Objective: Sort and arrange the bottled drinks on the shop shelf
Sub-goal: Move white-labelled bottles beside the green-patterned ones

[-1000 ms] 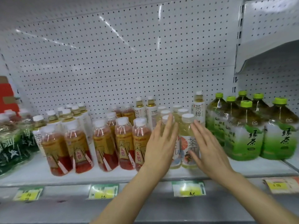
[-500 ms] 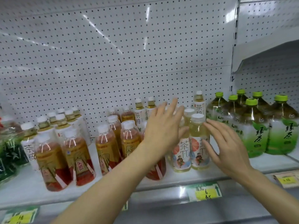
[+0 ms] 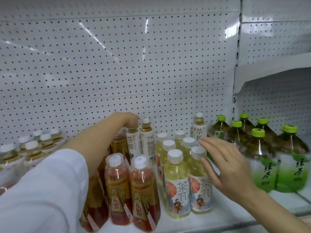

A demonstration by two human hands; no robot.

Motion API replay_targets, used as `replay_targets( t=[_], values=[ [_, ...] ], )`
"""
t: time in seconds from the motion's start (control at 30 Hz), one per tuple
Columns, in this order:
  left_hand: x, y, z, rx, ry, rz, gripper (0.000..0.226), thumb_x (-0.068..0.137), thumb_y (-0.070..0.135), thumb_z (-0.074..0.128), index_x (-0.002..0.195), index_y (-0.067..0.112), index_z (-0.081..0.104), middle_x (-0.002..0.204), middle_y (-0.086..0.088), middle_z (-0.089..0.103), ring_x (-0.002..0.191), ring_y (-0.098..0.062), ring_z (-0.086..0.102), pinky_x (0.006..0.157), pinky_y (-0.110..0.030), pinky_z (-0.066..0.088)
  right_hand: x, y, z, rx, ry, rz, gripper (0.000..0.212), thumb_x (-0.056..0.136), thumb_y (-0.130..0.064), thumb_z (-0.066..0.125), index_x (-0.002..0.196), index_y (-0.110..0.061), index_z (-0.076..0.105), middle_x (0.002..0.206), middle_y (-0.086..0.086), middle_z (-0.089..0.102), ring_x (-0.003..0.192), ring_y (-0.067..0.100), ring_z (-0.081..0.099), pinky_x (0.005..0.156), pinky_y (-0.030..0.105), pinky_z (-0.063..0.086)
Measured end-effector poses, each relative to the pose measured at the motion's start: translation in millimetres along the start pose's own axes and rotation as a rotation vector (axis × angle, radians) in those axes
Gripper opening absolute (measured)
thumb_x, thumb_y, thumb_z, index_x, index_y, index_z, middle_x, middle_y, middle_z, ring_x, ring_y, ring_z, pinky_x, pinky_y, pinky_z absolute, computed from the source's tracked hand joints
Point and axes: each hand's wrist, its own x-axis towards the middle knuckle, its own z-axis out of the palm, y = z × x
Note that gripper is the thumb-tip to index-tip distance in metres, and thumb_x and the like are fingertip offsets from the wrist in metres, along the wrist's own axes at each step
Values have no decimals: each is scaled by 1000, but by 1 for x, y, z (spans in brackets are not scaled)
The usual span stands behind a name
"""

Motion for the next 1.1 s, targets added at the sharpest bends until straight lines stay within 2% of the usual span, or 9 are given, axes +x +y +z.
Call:
replay_targets(
  t=[0.13, 0.23, 0.3, 0.37, 0.53, 0.67, 0.77, 0.9, 1.1],
  values=[
    [11, -1, 11, -36, -2, -13, 35, 94, 25, 63, 124, 6, 59, 115, -9, 64, 97, -24, 61, 83, -33, 51, 22, 4, 3, 19, 24, -51, 40, 95, -28, 55, 122, -1, 67, 122, 10, 68, 111, 23, 63, 96, 39, 49],
    [9, -1, 12, -86, 13, -36, 36, 89, 26, 71, 115, 3, 63, 97, -8, 64, 85, -23, 60, 74, -30, 50, 46, 3, 15, 33, 27, -77, 35, 93, -23, 59, 118, -2, 69, 115, 10, 70, 104, 24, 65, 91, 36, 51],
    [3, -4, 5, -114, 21, -29, 35, 89, 25, 72, 114, 1, 64, 97, -8, 65, 83, -22, 59, 73, -30, 50, 69, 4, 27, 44, -22, -92, 32, 91, -21, 59, 116, -4, 70, 110, 8, 71, 99, 23, 66, 84, 34, 50],
    [-5, -12, -6, -196, 88, -17, 38, 89, 25, 72, 117, 1, 63, 108, -10, 66, 88, -23, 60, 76, -31, 51, 100, 0, 42, 70, -185, -30, 31, 93, -23, 57, 119, -10, 67, 110, 5, 70, 99, 25, 65, 78, 34, 49],
    [-47, -46, -54, -541, 339, -40, 43, 85, 31, 77, 118, 10, 60, 115, -5, 60, 103, -27, 58, 86, -40, 50, 184, -11, 101, 324, -793, 331, 49, 91, -28, 67, 137, -18, 52, 130, 3, 60, 114, 21, 58, 95, 37, 50],
    [-82, -72, -76, -868, 481, -35, 29, 85, 13, 75, 112, 11, 63, 107, -3, 61, 99, -26, 64, 87, -43, 57, 216, -17, 153, 304, -981, 353, 75, 88, -24, 70, 151, -12, 31, 150, 11, 42, 130, 28, 47, 101, 35, 45],
    [-106, -86, -83, -954, 553, -33, 29, 87, 9, 74, 114, 14, 64, 100, 2, 58, 92, -19, 64, 84, -36, 57, 219, -10, 187, 209, -1078, 360, 70, 90, -25, 68, 149, -10, 35, 146, 11, 46, 127, 29, 51, 100, 37, 46],
    [-129, -108, -83, -996, 642, -67, 31, 88, 11, 73, 118, 14, 64, 110, -2, 58, 95, -21, 64, 83, -35, 57, 212, -3, 219, 230, -1113, 458, 36, 88, -21, 72, 117, -5, 59, 112, 15, 66, 93, 30, 69, 78, 38, 60],
    [-152, -118, -80, -1014, 718, -110, 32, 89, 12, 72, 119, 15, 64, 104, 1, 59, 102, -26, 65, 90, -48, 57, 208, -19, 229, 311, -1007, 463, 31, 90, -35, 67, 106, -11, 54, 103, 11, 62, 91, 29, 65, 67, 36, 56]
  ],
)
